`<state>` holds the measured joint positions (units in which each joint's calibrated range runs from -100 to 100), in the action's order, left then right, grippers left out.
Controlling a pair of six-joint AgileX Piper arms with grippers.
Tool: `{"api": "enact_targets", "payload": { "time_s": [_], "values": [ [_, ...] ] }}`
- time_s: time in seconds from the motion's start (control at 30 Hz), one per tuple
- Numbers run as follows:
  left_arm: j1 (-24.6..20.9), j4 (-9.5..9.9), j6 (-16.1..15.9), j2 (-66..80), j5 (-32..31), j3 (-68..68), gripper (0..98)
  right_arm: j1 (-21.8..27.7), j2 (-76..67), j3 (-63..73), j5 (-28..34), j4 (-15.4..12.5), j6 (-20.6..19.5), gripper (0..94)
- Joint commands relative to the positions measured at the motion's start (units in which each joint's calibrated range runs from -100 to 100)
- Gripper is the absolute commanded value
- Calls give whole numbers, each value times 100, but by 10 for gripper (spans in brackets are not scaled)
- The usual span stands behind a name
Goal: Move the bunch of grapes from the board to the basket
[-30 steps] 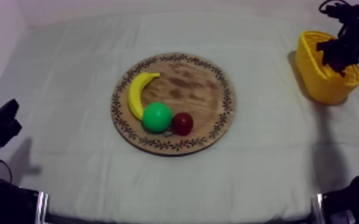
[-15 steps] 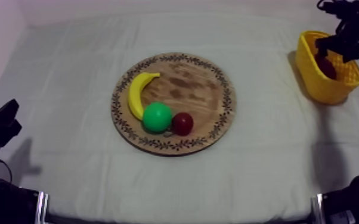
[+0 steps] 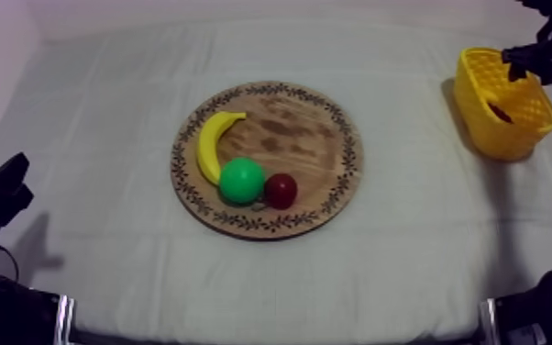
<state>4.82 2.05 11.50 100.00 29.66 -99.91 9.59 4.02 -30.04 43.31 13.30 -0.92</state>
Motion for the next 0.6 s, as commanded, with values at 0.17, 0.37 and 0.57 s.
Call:
{"api": "enact_targets", "payload": {
  "time_s": [0.17,0.37,0.57],
  "values": [
    [0,2,0,0,1,2,1,-114,-1195,-1129,-483,259,-279,420],
    [0,2,0,0,1,2,1,-165,-2071,-1940,-795,481,-545,355],
    [0,2,0,0,1,2,1,-216,-2874,-2721,-1036,592,-674,285]
  ]
}}
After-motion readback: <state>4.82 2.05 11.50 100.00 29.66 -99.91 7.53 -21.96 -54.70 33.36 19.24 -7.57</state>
